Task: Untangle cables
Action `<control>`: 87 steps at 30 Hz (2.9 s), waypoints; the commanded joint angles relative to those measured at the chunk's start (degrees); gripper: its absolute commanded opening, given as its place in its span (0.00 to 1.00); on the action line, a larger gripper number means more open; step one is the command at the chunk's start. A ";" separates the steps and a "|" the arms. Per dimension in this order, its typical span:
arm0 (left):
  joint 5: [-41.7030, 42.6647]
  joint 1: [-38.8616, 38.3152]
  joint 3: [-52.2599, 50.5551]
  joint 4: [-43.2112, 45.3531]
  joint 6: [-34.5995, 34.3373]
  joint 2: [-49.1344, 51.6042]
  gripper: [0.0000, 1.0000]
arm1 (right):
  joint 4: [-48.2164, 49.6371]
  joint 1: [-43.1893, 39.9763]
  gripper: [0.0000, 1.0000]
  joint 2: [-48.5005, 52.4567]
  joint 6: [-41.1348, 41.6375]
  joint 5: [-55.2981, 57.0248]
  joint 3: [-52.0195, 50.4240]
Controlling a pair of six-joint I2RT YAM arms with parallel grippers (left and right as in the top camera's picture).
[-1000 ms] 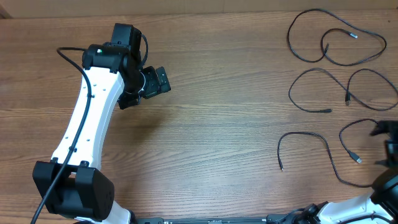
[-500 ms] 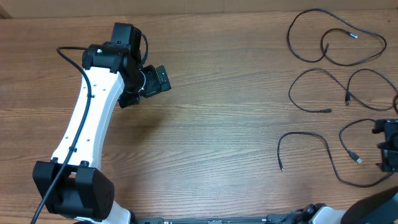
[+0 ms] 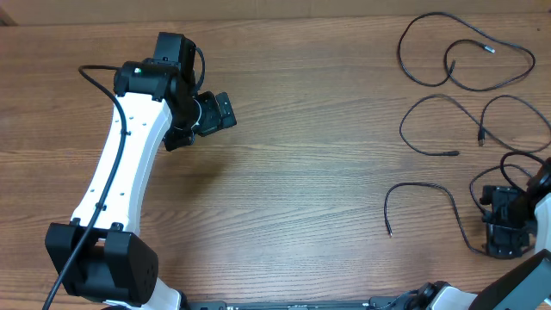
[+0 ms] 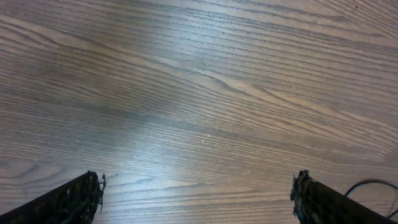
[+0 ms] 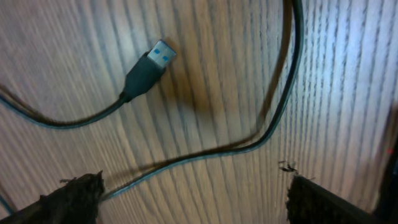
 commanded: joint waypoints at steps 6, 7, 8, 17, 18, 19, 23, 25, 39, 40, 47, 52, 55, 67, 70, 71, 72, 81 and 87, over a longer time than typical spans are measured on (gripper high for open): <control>-0.37 -0.02 0.02 0.07 0.70 0.44 1.00 | 0.72 -1.79 0.98 0.02 3.93 8.70 -1.22; -0.37 -0.02 0.04 0.09 0.70 0.44 1.00 | 1.22 -2.01 0.98 0.20 4.11 9.44 -1.66; -0.37 -0.02 0.02 0.09 0.70 0.44 1.00 | 1.66 -2.10 0.98 0.28 4.11 9.86 -1.97; -0.39 -0.02 0.02 0.07 0.92 0.44 1.00 | 7.28 -3.32 0.95 2.69 4.09 10.25 -6.12; -0.39 -0.02 0.02 0.04 0.92 0.44 1.00 | 7.28 -3.32 0.95 2.75 4.09 10.27 -6.27; -0.39 -0.02 0.02 0.04 0.92 0.44 1.00 | 7.30 -3.32 0.95 2.84 4.11 10.27 -6.43; -0.39 -0.02 0.02 0.07 0.90 0.44 1.00 | 7.72 -3.32 1.00 2.84 4.11 10.29 -7.17; -0.39 -0.02 0.02 0.04 0.92 0.44 1.00 | 8.85 -3.32 1.00 2.84 4.09 10.47 -7.96; -0.37 -0.02 0.02 0.09 0.87 0.44 1.00 | 17.97 -3.21 1.00 2.84 3.82 8.31 -10.38; -0.37 -0.02 0.02 0.07 0.90 0.44 1.00 | 18.21 -3.21 1.00 2.84 3.82 8.22 -10.38; -0.37 -0.02 0.02 0.07 0.87 0.44 1.00 | 20.09 -3.21 1.00 2.84 3.58 7.17 -10.38; -0.37 -0.02 0.02 0.07 0.87 0.44 1.00 | 21.22 -3.21 1.00 2.84 3.61 6.67 -10.38; -0.37 -0.02 0.02 0.07 0.87 0.44 1.00 | 22.10 -3.21 1.00 2.84 3.61 5.77 -10.38; -0.35 -0.02 0.02 0.04 0.87 0.44 1.00 | 25.92 -3.21 0.88 2.84 2.10 2.82 -10.38; -0.35 -0.02 0.02 0.04 0.87 0.44 1.00 | 25.88 -3.21 0.88 2.84 2.10 2.84 -10.38; -0.35 -0.02 0.04 0.04 0.87 0.44 1.00 | 25.88 -3.21 0.84 2.84 2.10 2.84 -10.38; -0.35 -0.02 0.02 0.04 0.87 0.44 1.00 | 25.94 -3.21 0.81 2.84 2.12 2.84 -10.38; -0.35 -0.02 0.02 0.04 0.87 0.44 1.00 | 26.56 -3.21 0.56 2.84 2.38 2.84 -10.38; -0.35 -0.02 0.02 0.02 0.87 0.44 1.00 | 26.82 -3.21 0.36 2.84 2.38 2.86 -10.38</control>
